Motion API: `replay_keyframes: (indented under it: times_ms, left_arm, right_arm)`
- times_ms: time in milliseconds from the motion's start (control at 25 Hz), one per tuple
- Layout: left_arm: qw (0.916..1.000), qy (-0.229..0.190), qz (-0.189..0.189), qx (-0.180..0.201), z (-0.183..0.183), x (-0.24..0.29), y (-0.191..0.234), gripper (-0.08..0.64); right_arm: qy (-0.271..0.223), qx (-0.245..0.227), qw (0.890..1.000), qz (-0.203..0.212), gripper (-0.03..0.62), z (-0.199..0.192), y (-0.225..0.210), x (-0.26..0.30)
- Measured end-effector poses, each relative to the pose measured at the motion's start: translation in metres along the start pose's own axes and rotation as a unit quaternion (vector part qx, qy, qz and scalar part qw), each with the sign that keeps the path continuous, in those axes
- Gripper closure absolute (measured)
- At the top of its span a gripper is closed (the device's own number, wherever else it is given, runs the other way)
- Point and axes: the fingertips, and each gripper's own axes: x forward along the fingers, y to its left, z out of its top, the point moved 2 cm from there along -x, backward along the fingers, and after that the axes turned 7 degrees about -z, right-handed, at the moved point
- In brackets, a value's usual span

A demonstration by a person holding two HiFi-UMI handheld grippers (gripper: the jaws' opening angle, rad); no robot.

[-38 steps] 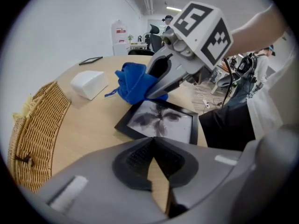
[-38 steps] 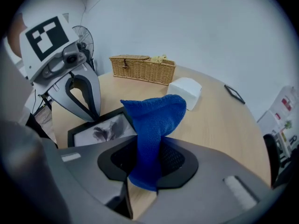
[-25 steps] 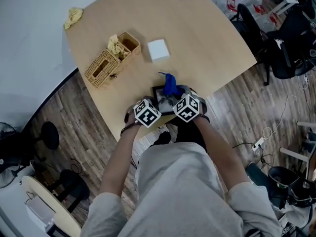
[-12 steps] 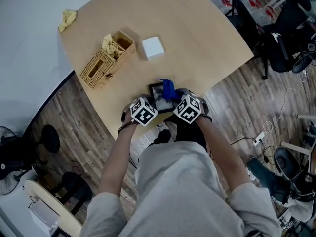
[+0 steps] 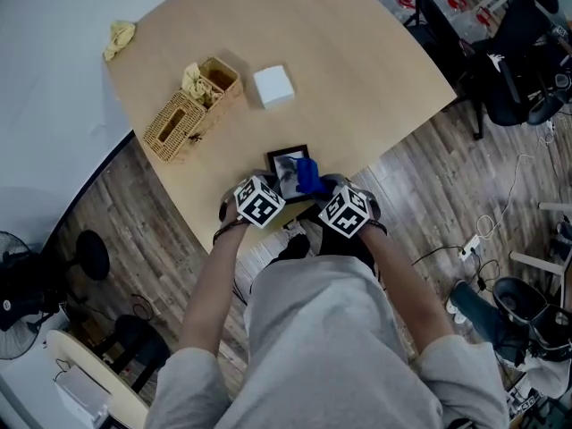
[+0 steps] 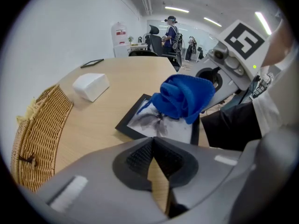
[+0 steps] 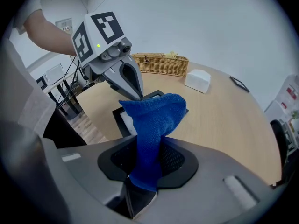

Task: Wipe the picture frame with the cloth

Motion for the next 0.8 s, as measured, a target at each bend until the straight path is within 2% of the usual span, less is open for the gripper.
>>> replay_keyframes:
  times_ms: [280, 560, 800]
  left_arm:
    - [1.0, 0.003, 0.005, -0.004, 0.0, 0.001, -0.001, 0.508]
    - [0.9999, 0.003, 0.008, -0.009, 0.002, 0.001, -0.002, 0.508]
    - [0.9999, 0.002, 0.011, -0.012, 0.003, 0.0, -0.001, 0.508]
  right_arm:
    - [0.004, -0.002, 1.0, 0.003, 0.486, -0.009, 0.012, -0.007]
    - [0.009, -0.028, 1.0, -0.007, 0.486, -0.004, 0.016, -0.008]
    - [0.003, -0.034, 0.999, 0.003, 0.486, 0.006, 0.024, -0.005]
